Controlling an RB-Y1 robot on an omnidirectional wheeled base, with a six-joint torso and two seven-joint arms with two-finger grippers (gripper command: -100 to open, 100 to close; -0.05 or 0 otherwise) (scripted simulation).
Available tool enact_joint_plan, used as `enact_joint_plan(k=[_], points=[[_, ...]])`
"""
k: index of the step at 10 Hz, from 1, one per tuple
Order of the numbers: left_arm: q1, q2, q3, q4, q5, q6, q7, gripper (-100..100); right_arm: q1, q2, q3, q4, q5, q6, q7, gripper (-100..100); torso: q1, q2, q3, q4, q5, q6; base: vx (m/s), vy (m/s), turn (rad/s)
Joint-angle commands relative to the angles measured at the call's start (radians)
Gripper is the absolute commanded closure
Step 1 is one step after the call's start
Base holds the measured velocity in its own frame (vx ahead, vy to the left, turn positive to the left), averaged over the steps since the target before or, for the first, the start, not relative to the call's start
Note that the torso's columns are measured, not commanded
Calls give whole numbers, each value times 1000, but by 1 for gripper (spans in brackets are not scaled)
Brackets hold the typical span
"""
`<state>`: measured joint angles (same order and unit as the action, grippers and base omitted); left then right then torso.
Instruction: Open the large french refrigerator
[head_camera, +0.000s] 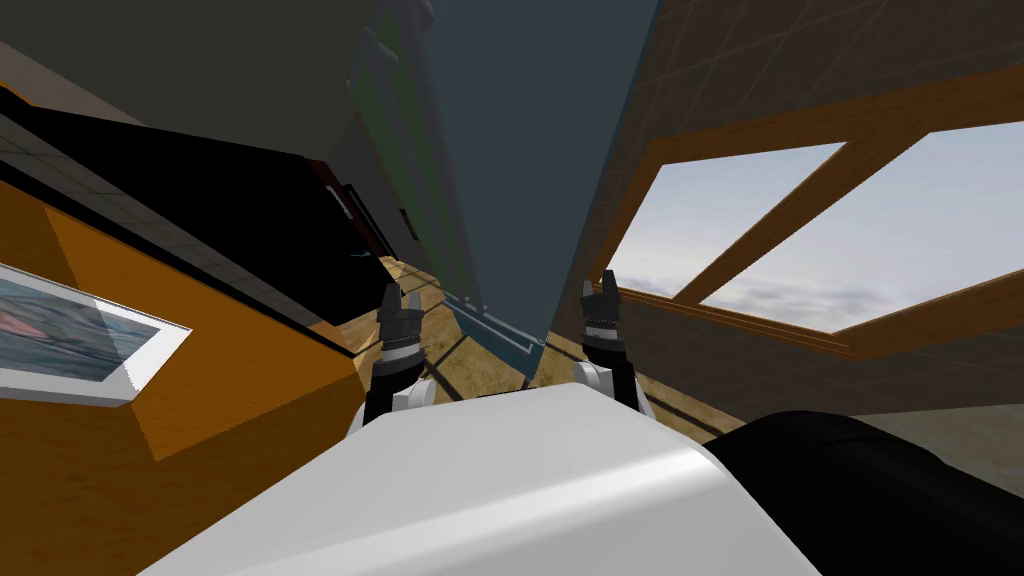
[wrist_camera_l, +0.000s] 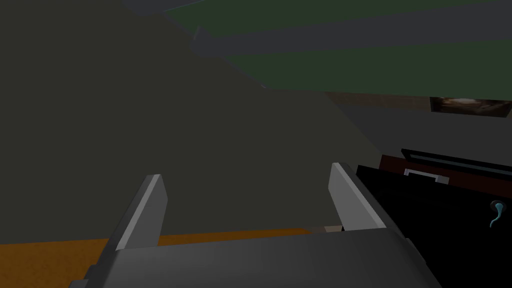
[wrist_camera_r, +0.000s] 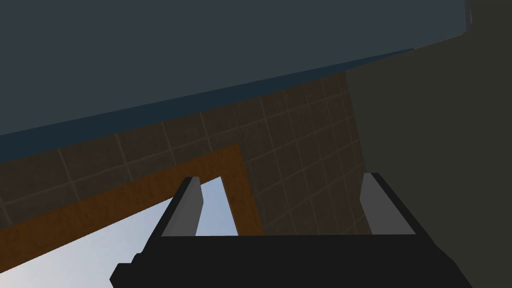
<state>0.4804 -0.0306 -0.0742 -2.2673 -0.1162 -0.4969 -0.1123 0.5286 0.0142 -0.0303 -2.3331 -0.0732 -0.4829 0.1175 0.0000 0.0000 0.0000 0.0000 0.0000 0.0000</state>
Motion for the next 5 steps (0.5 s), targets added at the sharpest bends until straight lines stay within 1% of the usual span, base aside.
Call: enact_joint_plan(k=[1, 5], points=[[0, 0, 0, 0, 0, 0, 0, 0, 0, 0, 0, 0, 0, 0, 0, 0, 0, 40, -82, 41, 0, 0, 0, 0, 0], [0, 0, 0, 0, 0, 0, 0, 0, 0, 0, 0, 0, 0, 0, 0, 0, 0, 322, -644, 322, 0, 0, 0, 0, 0]])
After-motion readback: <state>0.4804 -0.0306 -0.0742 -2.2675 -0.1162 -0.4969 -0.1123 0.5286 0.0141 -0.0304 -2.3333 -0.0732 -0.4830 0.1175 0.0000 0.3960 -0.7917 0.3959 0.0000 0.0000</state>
